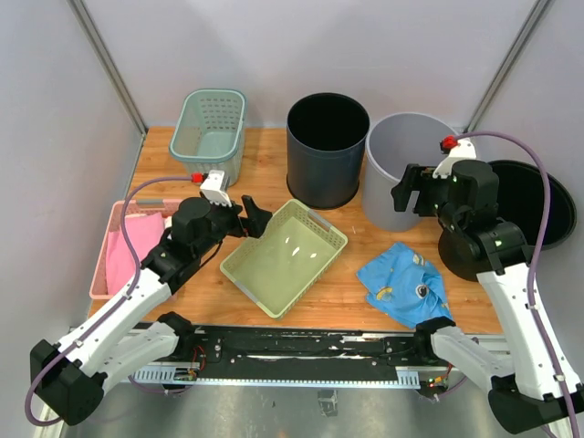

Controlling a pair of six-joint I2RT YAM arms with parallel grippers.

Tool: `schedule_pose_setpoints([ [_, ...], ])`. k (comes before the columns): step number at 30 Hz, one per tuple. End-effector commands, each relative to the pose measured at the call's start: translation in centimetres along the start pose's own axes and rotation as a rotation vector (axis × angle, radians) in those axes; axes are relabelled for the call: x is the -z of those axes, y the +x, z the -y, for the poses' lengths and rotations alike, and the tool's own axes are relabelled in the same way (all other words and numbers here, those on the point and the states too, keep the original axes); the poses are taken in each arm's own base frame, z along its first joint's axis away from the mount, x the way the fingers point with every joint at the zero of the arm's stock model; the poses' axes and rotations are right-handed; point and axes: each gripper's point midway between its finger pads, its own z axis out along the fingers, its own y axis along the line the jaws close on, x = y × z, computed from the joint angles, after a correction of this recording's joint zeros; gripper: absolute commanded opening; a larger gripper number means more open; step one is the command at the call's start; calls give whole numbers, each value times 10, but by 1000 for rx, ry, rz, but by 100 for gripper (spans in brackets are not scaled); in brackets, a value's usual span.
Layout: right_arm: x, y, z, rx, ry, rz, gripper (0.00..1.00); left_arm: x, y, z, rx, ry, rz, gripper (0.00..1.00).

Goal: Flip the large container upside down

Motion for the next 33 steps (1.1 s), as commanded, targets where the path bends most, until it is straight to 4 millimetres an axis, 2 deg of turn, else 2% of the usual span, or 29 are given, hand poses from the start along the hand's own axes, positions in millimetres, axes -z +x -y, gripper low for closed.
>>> schedule_pose_setpoints([
  [1, 13, -24, 4, -17, 13, 121, 84, 3, -7, -6, 13, -52, 32, 99],
  [7, 23, -26, 3, -4, -15, 198, 84, 2, -5, -5, -5, -39, 24, 99],
  [10, 22, -19, 9, -5, 7, 195, 83, -6, 13, -10, -25, -60, -61, 99],
  [13, 20, -12, 12, -21, 23, 184, 83, -13, 34, -6, -43, -73, -160, 99],
  [20, 22, 0, 12, 8, 9, 159, 81, -23, 73, 23, -65, 0, -302, 99],
  [23, 26, 0, 4, 64, -48, 163, 81, -24, 78, 26, -105, -13, -338, 99],
  [28, 26, -6, -21, 169, -198, 190, 80, -19, 80, 50, -188, 21, -347, 99],
  [30, 24, -10, -30, 177, -241, 210, 79, -17, 91, 59, -212, 10, -401, 99],
  [33, 16, -10, -29, 157, -234, 213, 79, -16, 116, 76, -246, 15, -466, 99],
])
